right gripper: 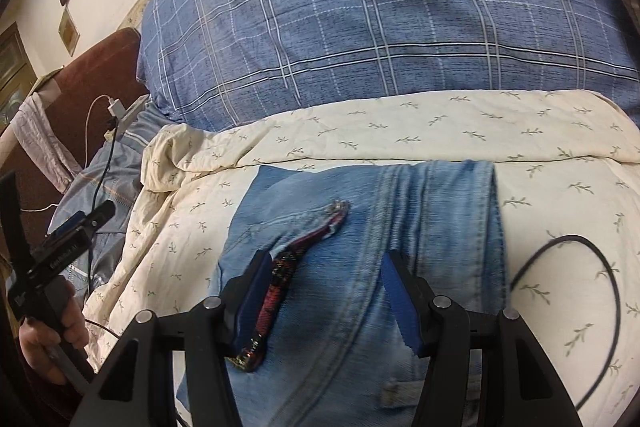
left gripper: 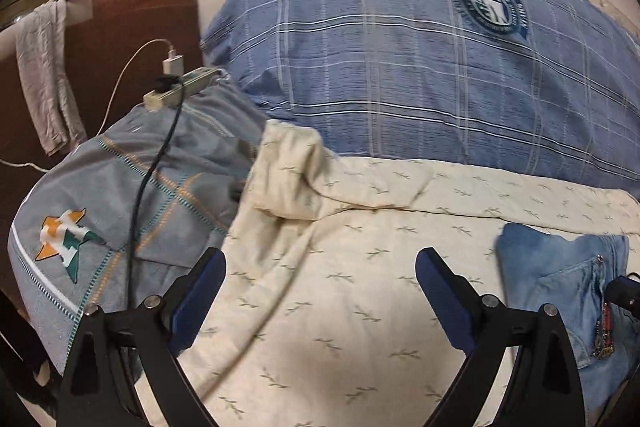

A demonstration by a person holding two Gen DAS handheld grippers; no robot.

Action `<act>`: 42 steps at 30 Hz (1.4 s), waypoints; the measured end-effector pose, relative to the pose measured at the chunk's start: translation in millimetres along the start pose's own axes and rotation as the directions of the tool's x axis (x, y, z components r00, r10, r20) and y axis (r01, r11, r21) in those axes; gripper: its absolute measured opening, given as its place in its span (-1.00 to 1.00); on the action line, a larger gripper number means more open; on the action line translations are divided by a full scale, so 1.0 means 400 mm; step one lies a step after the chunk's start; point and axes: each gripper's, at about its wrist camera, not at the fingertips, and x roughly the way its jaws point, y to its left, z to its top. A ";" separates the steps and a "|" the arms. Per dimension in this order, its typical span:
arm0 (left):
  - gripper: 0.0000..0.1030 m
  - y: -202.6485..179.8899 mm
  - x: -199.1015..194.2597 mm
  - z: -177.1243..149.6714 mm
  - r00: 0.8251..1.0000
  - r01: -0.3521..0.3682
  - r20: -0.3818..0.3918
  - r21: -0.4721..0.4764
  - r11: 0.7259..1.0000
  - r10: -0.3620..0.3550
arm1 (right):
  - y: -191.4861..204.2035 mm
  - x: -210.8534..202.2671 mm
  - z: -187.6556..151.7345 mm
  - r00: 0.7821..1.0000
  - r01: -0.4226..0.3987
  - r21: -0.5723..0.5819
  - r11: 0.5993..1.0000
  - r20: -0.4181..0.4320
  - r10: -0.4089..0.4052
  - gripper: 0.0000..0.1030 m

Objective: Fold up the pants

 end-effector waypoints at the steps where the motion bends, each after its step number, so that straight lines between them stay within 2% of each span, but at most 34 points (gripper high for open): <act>1: 0.86 0.004 0.001 -0.002 1.000 -0.003 -0.002 0.001 1.000 0.003 | 0.003 0.003 0.001 1.000 0.002 -0.002 1.000 0.001 -0.002 0.19; 13: 0.86 0.038 -0.001 -0.004 1.000 -0.015 0.000 -0.002 1.000 0.015 | 0.017 0.010 0.011 1.000 -0.013 0.009 1.000 0.023 0.013 0.20; 35: 0.86 0.017 0.002 -0.006 1.000 -0.026 0.010 0.019 0.999 0.025 | -0.017 -0.008 0.010 0.999 -0.028 0.034 0.999 0.037 0.026 0.20; 39: 0.86 -0.025 0.022 -0.021 0.998 0.047 -0.044 0.060 0.997 -0.044 | -0.041 -0.018 0.016 0.999 -0.025 0.041 0.999 0.049 0.023 0.20; 42: 0.86 -0.090 0.036 -0.047 0.985 0.150 -0.107 0.122 0.981 -0.137 | -0.077 -0.035 0.023 0.997 -0.032 0.073 0.997 0.074 0.027 0.20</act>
